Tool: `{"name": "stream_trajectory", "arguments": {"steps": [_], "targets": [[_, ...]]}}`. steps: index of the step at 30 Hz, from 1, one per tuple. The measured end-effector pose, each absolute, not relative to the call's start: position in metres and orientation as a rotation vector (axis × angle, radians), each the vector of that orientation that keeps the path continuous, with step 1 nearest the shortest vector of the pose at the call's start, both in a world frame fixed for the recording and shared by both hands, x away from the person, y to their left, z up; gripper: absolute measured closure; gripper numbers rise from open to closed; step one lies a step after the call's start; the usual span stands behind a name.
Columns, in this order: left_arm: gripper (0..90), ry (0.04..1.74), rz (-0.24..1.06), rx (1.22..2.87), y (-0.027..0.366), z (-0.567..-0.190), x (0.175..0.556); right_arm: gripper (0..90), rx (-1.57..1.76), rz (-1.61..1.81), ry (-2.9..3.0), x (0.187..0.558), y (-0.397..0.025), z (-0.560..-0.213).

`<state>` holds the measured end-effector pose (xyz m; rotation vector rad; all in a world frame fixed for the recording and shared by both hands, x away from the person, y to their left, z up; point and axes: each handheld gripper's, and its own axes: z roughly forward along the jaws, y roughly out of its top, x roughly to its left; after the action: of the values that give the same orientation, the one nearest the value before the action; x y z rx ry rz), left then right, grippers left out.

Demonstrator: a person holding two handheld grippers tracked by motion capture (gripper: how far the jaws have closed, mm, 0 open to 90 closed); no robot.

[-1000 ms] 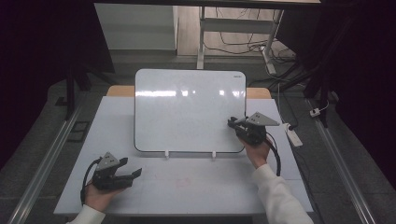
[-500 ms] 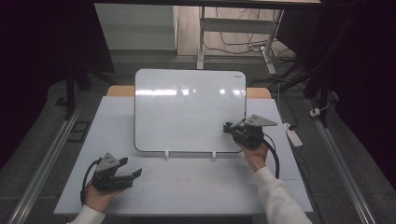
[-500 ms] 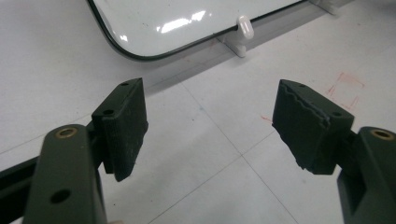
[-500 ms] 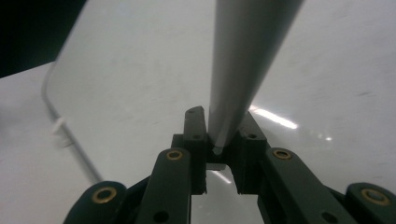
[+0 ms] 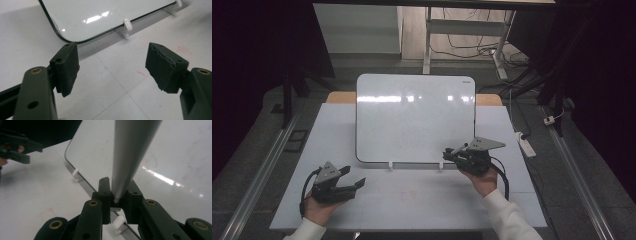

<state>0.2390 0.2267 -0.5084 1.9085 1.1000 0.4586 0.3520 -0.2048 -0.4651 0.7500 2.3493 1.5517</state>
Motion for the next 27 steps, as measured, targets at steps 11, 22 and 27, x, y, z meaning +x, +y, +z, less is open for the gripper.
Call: {"name": "stream_trajectory", "arguments": {"steps": [11,22,27], "targets": [[27.8,1.021,0.502,1.868,0.211,-0.488,0.236,77.9,0.707,1.568,2.44,0.334,-0.179,-0.467],[28.1,0.829,0.468,1.916,0.148,-0.457,0.251,77.8,0.669,1.585,2.532,0.324,-0.15,-0.476],[28.9,0.775,0.448,1.925,0.124,-0.45,0.26,77.8,0.675,1.589,2.548,0.322,-0.144,-0.477]]}}
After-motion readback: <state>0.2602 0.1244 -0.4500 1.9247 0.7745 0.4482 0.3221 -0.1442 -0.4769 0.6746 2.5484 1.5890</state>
